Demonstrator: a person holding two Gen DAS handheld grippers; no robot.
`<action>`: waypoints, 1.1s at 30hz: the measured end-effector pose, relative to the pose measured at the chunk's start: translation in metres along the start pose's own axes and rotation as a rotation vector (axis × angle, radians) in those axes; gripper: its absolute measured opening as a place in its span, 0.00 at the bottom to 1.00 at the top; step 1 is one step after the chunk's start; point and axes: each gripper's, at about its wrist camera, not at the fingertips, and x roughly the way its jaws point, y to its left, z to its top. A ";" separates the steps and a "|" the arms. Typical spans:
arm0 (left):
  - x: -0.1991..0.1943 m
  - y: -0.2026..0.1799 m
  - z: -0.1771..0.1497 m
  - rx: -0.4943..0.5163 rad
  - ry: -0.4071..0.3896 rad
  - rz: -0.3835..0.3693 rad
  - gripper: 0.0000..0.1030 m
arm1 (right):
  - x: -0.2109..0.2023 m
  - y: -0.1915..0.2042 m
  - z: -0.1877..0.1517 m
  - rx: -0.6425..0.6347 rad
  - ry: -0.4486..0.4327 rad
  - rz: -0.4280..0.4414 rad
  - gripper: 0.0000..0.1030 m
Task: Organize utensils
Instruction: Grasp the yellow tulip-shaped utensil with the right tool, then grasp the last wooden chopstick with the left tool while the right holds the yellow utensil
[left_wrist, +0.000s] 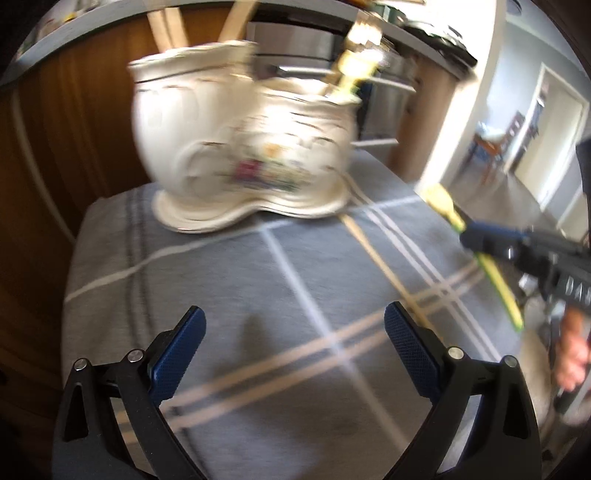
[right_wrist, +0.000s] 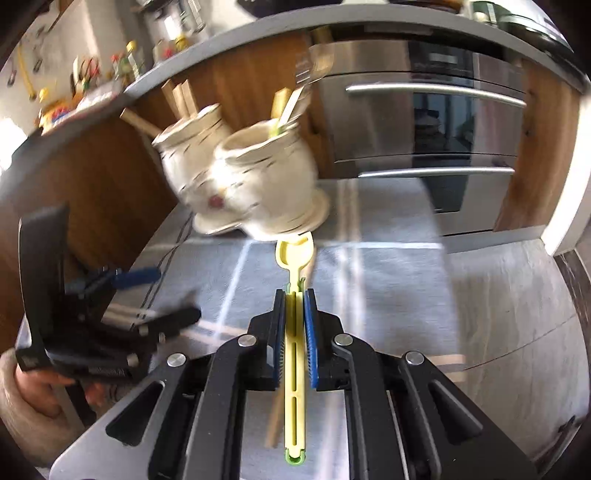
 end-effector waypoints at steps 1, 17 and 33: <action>0.004 -0.009 0.001 0.011 0.016 -0.002 0.94 | -0.002 -0.008 0.000 0.017 -0.004 -0.002 0.10; 0.052 -0.089 0.018 0.118 0.172 0.067 0.50 | -0.018 -0.060 -0.016 0.104 -0.063 0.038 0.10; 0.046 -0.054 0.026 0.137 0.217 0.064 0.24 | -0.015 -0.057 -0.017 0.098 -0.061 0.070 0.10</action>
